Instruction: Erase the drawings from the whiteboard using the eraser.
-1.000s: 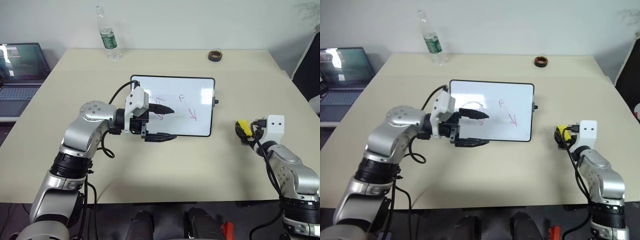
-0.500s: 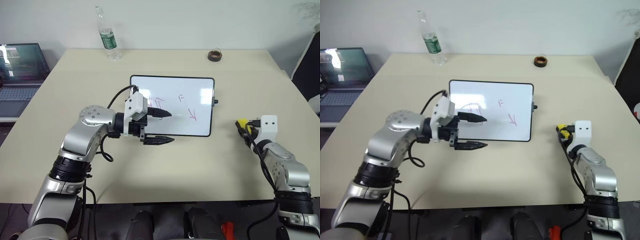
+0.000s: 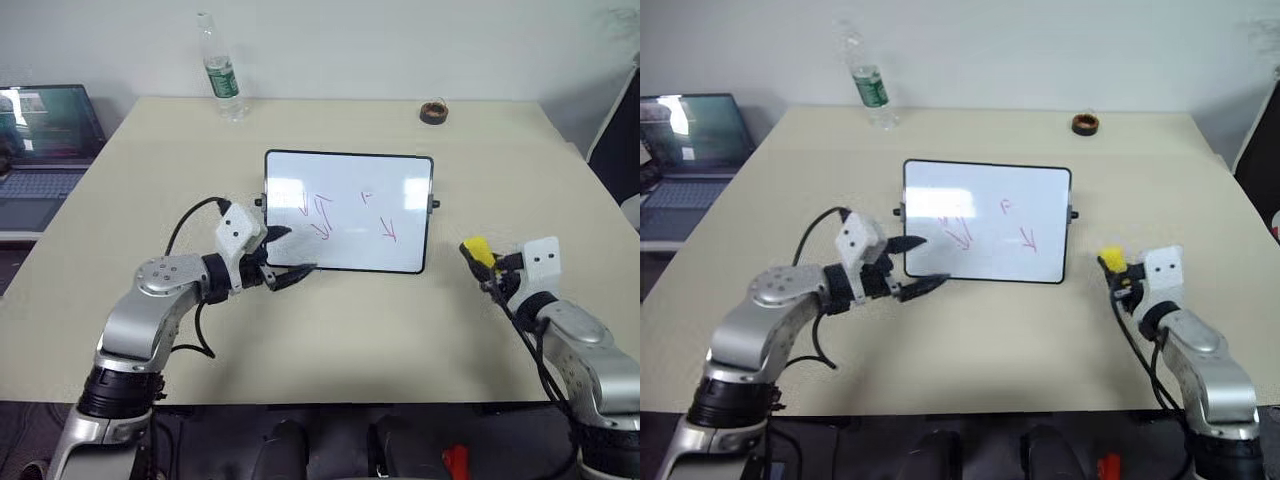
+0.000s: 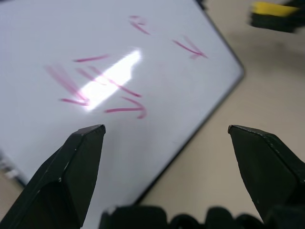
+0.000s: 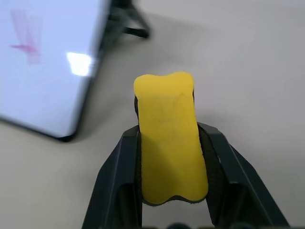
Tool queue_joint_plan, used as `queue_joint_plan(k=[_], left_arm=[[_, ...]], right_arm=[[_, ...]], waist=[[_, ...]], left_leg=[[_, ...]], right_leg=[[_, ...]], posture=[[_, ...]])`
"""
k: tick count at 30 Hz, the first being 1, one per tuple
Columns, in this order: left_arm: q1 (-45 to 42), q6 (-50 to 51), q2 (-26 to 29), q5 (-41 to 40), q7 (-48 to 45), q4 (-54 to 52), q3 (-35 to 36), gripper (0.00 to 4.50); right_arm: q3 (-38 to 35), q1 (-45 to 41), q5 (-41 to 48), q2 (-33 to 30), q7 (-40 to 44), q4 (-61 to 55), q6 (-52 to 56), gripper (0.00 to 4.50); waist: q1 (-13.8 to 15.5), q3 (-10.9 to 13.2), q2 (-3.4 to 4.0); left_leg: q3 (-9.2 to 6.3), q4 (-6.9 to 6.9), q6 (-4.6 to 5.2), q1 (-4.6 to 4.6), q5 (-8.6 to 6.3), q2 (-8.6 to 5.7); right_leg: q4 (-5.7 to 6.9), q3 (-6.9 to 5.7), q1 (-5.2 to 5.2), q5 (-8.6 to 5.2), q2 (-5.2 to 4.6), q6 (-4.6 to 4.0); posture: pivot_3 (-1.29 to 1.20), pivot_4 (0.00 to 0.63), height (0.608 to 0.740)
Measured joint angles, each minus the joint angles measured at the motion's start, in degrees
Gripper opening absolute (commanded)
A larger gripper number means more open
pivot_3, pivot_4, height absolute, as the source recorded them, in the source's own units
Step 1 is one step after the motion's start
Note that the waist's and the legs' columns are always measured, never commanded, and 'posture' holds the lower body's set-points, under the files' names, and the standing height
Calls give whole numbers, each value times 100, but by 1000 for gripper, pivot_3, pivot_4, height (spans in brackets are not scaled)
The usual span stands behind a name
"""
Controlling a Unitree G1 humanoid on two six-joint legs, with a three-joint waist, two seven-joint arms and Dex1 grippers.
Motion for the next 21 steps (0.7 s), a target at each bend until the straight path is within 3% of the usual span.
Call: queue_joint_plan(k=[4,9,14,21], left_arm=[[181,123,-9,50,315,-265,32,4500],[381,168,173,144,456,-393,104,4500],[499,192,212,153,520,-502,139,4500],[453,194,165,113,540,-519,141,4500]], right_arm=[[176,34,27,-51,208,-424,19,1245],[1133,-998,-132,-256,722,-391,-98,1245],[1728,-2202,-590,-249,1118,595,-657,1245],[2189,-3548,-1561,227,889,2587,-1309,1245]], waist=[[15,0,0],[-66,0,0],[-49,1,-2],[-45,1,-2]], left_leg=[[3,0,-1,3,1,-1],[5,-4,0,10,1,3],[5,0,0,4,1,-2],[6,-2,0,3,1,0]], right_leg=[[1,3,1,2,1,1],[1,6,0,3,5,-1],[-5,3,0,4,2,-1],[-4,3,-2,5,-3,-2]], posture=[[0,150,740],[0,150,740],[0,150,740],[0,150,740]])
